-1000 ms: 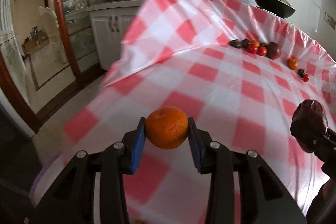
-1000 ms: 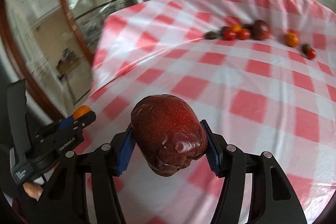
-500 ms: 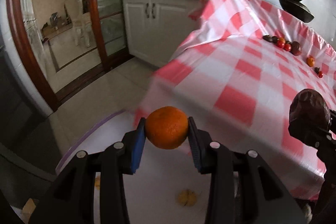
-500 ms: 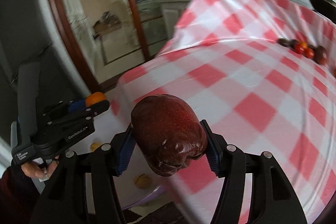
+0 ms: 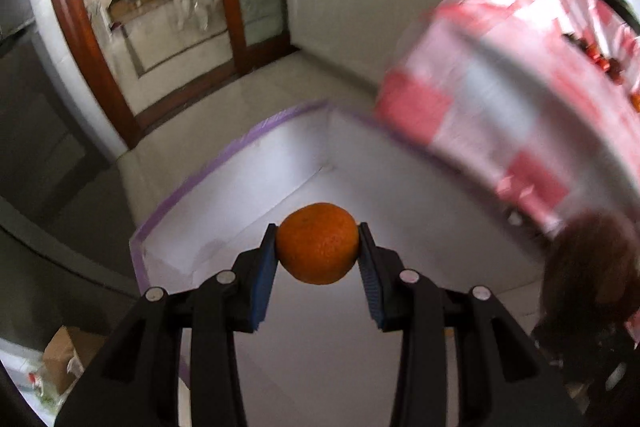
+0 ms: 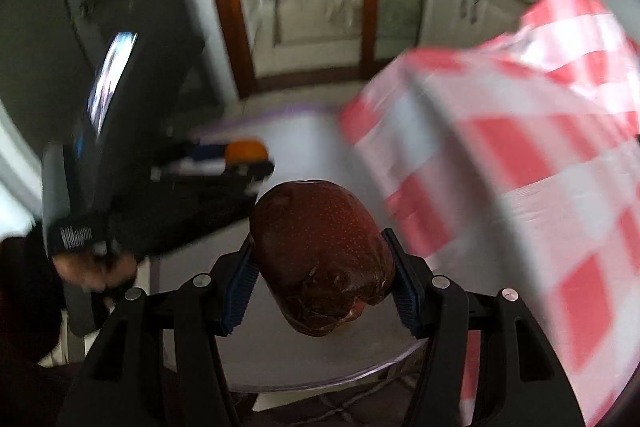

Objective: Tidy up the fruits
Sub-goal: 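Carry the orange and the apple to the white box and lower them, then open both tools to drop the orange and apple into the box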

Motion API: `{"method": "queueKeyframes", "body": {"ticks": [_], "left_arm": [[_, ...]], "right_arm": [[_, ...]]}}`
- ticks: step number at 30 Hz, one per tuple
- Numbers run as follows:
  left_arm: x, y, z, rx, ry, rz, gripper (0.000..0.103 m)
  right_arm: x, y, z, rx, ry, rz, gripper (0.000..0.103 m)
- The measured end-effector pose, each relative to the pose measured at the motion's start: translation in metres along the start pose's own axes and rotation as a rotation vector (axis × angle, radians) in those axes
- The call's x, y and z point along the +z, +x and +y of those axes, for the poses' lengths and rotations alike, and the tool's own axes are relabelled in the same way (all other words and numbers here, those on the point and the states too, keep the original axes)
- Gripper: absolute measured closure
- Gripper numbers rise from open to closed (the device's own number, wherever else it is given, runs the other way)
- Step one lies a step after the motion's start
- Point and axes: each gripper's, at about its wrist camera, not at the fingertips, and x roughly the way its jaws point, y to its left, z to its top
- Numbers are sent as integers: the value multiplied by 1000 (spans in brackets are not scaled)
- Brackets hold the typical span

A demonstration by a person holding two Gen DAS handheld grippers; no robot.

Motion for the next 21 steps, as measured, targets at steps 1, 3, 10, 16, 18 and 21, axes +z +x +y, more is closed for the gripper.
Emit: {"method": "queueKeyframes", "body": {"ticks": [1,3,10,16,18,21], "left_arm": [[-1,7,2,17,-2,22,64],[-2,21,7,55,7,64,64],[-18,60,27,128,5,217,64],[-29,73,33,133,-1,272,62],[-27,71,32,128,-9,273,61],[-25,70,33,132,-15,265,52]], "right_arm": [[-4,16,5,8,-16,48,44],[-11,39,13,23,-37,115,44],[-34,100,50,87,-180,304,44],[-37,120,58,110,-231,357,44],[-39,122,56,108,-229,371,44],[-36,124,51,104,-217,377,43]]}}
